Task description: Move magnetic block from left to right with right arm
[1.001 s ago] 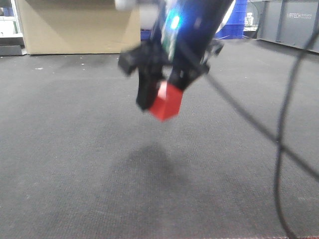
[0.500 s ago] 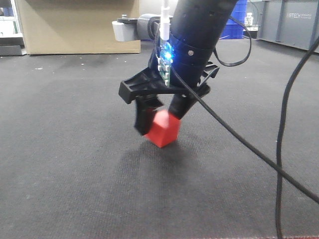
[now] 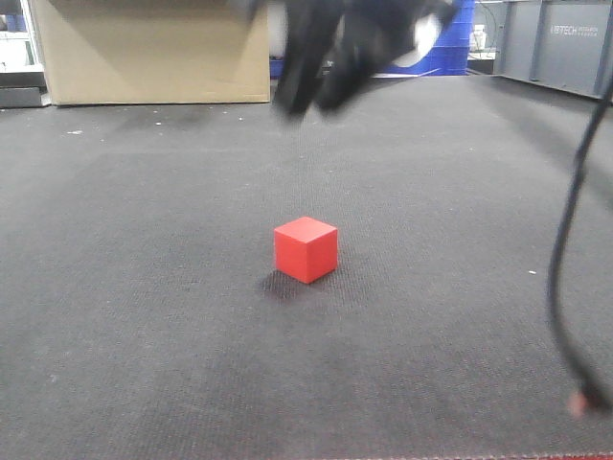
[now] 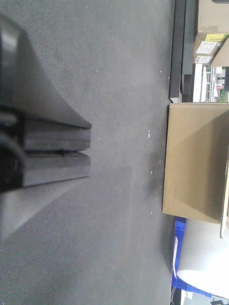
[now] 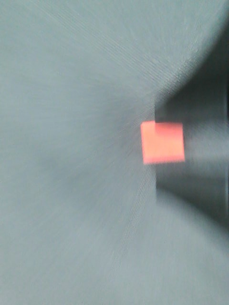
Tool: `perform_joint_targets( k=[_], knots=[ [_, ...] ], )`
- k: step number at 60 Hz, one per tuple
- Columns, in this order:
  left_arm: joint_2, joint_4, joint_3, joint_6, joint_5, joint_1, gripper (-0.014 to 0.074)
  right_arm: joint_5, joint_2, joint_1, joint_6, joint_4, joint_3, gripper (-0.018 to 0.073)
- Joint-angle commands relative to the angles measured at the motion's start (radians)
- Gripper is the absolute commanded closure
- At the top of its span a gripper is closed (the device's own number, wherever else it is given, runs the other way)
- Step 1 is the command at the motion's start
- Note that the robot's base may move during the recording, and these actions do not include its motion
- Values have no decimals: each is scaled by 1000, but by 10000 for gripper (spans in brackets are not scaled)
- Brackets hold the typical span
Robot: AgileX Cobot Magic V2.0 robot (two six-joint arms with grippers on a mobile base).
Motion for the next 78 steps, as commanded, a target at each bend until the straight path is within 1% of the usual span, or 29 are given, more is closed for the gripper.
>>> perform_joint_targets(
  k=[1,15,22,24,32,40,47,67,71,74,78],
  knots=[
    [-11,0,10,-7,-93,-6,713,-66,-131,1,2,31,14,506],
    [-11,0,10,-7,-93,-6,713,-161,-394,1,2,56,222,500],
    [-11,0,10,-7,-93,-6,712,-241,-561,1,2,71,360,500],
    [-11,0,10,-7,-93,-6,713,-280,-641,1,2,71,421,500],
    [-11,0,10,-7,-93,-6,713,-326,-799,1,2,71,534,500],
    [-11,0,10,-7,-93,-6,713,-307,-914,1,2,71,587,503],
    [-11,0,10,-7,-93,-6,713,-303,-973,1,2,71,605,503],
    [-11,0,10,-7,-93,-6,712,-308,-990,1,2,71,606,503],
    [-11,0,10,-7,-93,-6,713,-324,-994,1,1,43,617,503],
    [-11,0,10,-7,-93,-6,713,-331,-1009,-4,1,1,632,503],
    [-11,0,10,-7,-93,-6,713,-346,-1044,-37,1,-9,672,503]
  ],
)
